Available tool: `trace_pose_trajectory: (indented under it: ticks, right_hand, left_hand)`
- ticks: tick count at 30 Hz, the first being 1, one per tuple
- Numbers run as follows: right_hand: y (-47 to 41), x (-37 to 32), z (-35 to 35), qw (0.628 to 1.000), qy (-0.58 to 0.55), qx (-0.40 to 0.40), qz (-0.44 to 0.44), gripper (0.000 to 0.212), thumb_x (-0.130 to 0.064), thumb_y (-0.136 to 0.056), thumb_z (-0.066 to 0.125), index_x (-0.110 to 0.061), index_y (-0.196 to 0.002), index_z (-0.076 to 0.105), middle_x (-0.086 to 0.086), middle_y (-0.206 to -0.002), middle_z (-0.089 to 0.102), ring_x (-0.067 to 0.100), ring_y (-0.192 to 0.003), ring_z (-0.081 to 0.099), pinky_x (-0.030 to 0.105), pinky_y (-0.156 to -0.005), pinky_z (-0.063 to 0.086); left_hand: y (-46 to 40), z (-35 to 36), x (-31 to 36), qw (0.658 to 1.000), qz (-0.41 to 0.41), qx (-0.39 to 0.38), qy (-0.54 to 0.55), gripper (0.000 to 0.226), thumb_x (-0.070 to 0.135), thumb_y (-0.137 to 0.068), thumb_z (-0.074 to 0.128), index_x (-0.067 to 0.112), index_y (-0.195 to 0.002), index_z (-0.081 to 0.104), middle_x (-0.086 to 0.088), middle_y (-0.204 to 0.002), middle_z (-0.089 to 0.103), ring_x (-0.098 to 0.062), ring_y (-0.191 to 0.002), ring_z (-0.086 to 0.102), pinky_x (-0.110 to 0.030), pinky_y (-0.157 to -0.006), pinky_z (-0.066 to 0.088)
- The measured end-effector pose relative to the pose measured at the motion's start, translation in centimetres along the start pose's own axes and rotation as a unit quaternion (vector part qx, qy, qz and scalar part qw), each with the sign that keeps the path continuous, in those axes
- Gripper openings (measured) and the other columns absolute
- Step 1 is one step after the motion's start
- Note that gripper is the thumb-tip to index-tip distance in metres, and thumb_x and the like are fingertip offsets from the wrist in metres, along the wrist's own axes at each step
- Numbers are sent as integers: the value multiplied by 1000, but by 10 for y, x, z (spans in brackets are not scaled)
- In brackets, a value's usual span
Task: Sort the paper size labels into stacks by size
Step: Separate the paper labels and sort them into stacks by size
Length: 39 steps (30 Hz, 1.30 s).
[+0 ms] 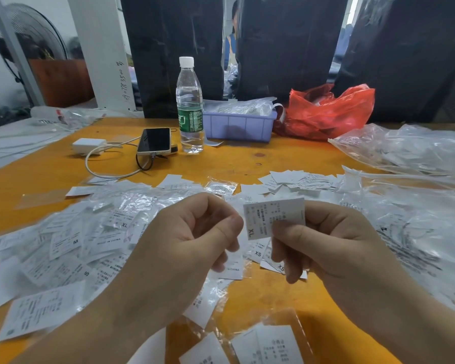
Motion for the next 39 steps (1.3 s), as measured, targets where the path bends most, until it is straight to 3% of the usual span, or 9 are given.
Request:
trace_pose_trajectory:
  ticks: [5,20,26,39]
  right_hand:
    - [-1,0,-6,998,-50,33,0,21,-18,-77,61,-19,-90,78,10,-62,65,19,-46,52,24,-47,46]
    - [0,6,3,996,-84,-3,31,20,-19,-75,64,-16,-90,78,9,-63,66,17,-47,53,25,-48,47]
    - [0,6,0,994,-98,26,30,23,-18,-75,63,-17,-92,78,11,-64,66,18,-47,52,25,-48,47]
    - [1,7,5,994,-101,-1,31,23,-16,-75,63,-15,-92,78,12,-63,66,17,-47,52,24,-47,47]
  left_hand:
    - [0,0,-1,1000,-1,0,-7,12,39,-74,66,28,-77,70,3,-62,68,-11,-53,62,-19,-53,51]
    - [0,-2,2,1000,-9,20,-2,20,45,-73,78,27,-73,68,3,-61,68,-7,-51,61,-17,-53,51]
    - [1,3,2,1000,-13,1,4,18,39,-69,74,23,-70,67,2,-58,65,-10,-50,59,-17,-52,50]
    - [3,8,2,1000,-10,-22,7,14,38,-71,70,25,-76,69,4,-65,69,-3,-52,60,-16,-52,50]
Point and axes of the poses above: each hand's wrist, its own y-axis away from the middle knuckle, its own z-axis out of the palm, x = y × z, the point moved 6 cm from there along -y, towards the middle knuckle
